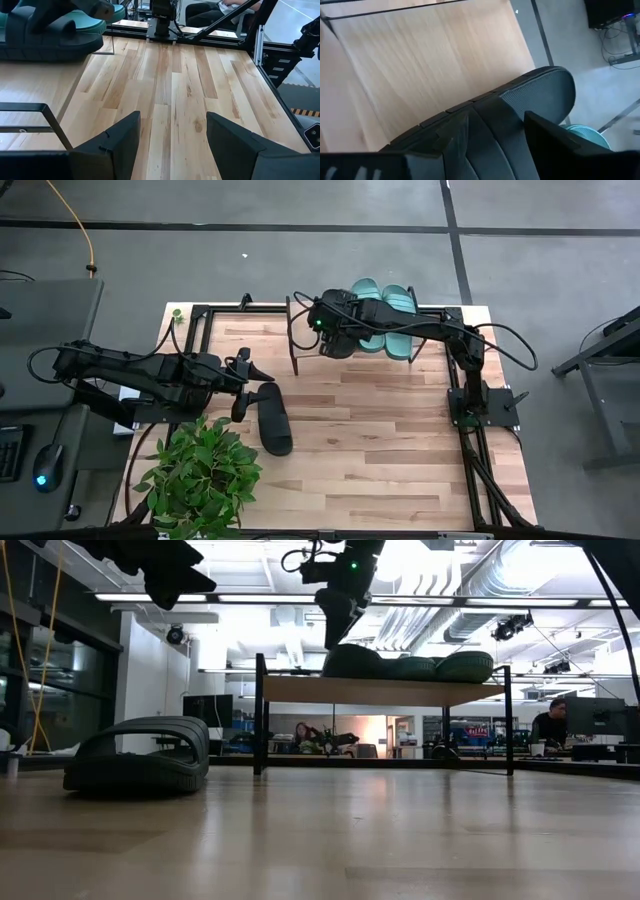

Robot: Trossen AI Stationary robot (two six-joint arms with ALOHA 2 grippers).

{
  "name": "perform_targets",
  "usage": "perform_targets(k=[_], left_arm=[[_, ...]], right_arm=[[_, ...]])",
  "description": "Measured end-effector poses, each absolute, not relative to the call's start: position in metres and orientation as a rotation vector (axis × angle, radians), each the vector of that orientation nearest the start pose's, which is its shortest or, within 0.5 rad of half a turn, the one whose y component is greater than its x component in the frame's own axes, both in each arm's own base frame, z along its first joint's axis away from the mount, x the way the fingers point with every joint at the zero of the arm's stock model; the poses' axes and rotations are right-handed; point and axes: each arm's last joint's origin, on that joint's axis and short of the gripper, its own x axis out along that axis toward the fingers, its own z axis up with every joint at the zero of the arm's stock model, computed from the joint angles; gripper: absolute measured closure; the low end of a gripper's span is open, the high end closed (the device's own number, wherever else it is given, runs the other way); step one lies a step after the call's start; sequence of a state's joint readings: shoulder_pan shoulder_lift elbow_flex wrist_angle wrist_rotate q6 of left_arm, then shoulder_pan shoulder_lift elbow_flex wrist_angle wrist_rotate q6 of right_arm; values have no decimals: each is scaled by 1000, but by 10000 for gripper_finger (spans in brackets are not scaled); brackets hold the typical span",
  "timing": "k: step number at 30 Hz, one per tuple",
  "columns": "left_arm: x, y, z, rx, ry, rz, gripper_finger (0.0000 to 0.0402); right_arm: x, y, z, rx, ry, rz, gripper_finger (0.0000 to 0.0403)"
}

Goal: Pick and place slides into the shelf
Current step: Put the dark green slipper on the shelf

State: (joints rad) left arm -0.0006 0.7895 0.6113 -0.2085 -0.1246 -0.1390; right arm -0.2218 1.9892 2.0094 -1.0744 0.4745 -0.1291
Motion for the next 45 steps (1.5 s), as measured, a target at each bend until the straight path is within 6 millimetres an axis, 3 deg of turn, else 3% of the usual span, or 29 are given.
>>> perform_targets(k=[15,25,31,38,45], left_arm=[[175,4,270,-113,377,149,192],[175,4,270,-112,379,149,192],[175,4,270,-111,380,149,192],[175,4,270,-109,380,149,192],[175,4,270,-109,381,149,192]], right_arm=[[407,-104,330,-231,1073,-543,221],[414,-92,331,-131,1005,-385,221],[421,-60,331,-100,980,-266,221],[428,0,333,-151,932,-125,221],[426,52,335,-256,895,-126,221]])
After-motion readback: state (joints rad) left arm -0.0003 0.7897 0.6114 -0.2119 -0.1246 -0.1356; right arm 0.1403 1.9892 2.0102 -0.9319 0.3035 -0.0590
